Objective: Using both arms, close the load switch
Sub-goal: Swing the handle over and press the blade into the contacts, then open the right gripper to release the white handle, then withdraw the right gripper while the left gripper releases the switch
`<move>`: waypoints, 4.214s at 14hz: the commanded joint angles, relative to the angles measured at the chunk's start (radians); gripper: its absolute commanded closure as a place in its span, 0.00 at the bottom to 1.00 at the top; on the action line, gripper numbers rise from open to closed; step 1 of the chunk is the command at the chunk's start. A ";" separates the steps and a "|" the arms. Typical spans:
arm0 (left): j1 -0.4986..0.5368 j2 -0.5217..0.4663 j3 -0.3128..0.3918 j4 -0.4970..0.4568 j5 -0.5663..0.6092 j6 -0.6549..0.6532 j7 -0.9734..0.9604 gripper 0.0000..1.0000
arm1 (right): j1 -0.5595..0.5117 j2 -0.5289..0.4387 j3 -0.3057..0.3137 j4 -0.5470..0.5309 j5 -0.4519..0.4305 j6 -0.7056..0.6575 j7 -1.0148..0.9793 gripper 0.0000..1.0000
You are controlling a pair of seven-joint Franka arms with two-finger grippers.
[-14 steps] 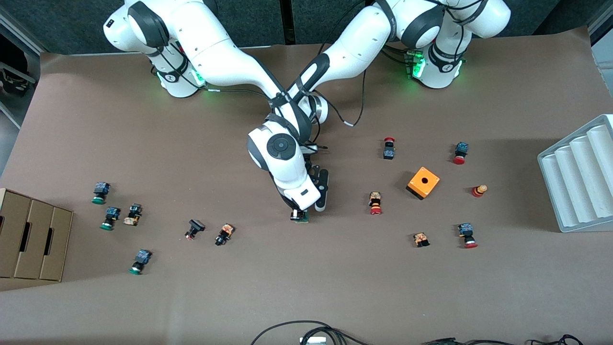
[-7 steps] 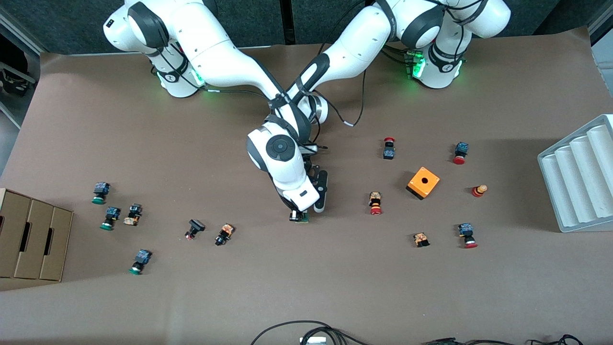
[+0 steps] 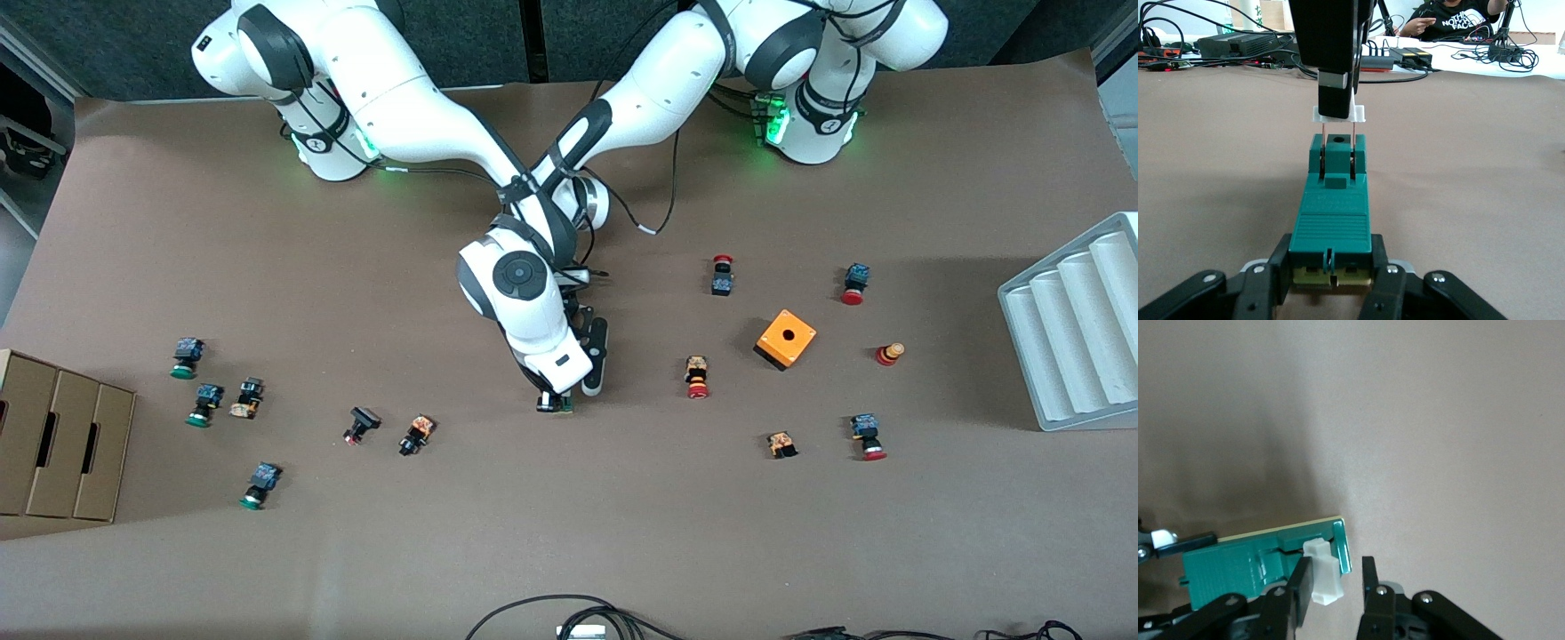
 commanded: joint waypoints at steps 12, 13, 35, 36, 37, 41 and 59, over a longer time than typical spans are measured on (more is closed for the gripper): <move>-0.007 0.020 0.009 0.009 0.011 0.009 -0.001 0.68 | -0.013 0.055 -0.003 0.057 -0.021 0.047 0.018 0.63; -0.007 0.020 0.009 0.010 0.011 0.009 -0.001 0.68 | -0.013 0.056 -0.003 0.058 -0.021 0.047 0.018 0.63; -0.007 0.020 0.009 0.010 0.011 0.009 -0.001 0.68 | -0.030 0.086 -0.005 0.078 -0.021 0.075 0.018 0.63; -0.007 0.020 0.009 0.010 0.011 0.009 0.001 0.68 | -0.030 0.087 -0.005 0.078 -0.021 0.075 0.017 0.63; -0.007 0.020 0.009 0.010 0.011 0.009 -0.001 0.68 | -0.028 0.089 -0.005 0.078 -0.021 0.075 0.017 0.63; -0.007 0.020 0.009 0.009 0.011 0.009 -0.001 0.68 | -0.030 0.093 -0.005 0.078 -0.021 0.084 0.017 0.63; -0.008 0.016 0.007 0.015 0.010 0.011 0.001 0.00 | -0.056 -0.095 -0.006 0.075 0.080 -0.072 0.145 0.00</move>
